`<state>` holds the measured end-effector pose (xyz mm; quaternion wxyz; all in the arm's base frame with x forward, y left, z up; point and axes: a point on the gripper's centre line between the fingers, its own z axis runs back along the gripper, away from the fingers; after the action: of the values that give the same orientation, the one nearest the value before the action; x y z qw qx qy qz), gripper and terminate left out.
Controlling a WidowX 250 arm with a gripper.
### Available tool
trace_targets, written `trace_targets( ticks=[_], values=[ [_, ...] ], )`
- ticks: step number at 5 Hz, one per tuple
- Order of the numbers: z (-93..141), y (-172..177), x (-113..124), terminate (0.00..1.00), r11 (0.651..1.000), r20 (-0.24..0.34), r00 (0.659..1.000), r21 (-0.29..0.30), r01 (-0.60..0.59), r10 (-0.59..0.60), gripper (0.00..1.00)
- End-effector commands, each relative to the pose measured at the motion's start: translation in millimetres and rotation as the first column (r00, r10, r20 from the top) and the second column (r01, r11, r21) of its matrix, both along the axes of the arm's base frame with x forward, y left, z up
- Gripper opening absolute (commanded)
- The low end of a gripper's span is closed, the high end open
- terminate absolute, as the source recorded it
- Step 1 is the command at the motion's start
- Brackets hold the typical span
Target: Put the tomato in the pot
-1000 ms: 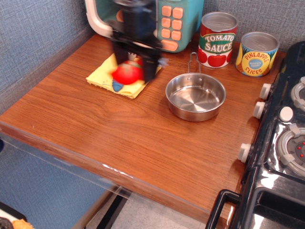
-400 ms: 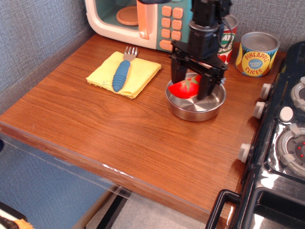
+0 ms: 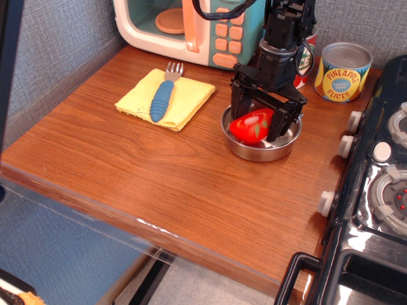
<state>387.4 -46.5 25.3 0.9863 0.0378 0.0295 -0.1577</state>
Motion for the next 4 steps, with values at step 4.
trace_targets(
  ticks=[4],
  values=[
    [69,80,-72,0.00,0.991,0.143,0.983,-0.090,-0.102,0.114,1.00]
  ],
)
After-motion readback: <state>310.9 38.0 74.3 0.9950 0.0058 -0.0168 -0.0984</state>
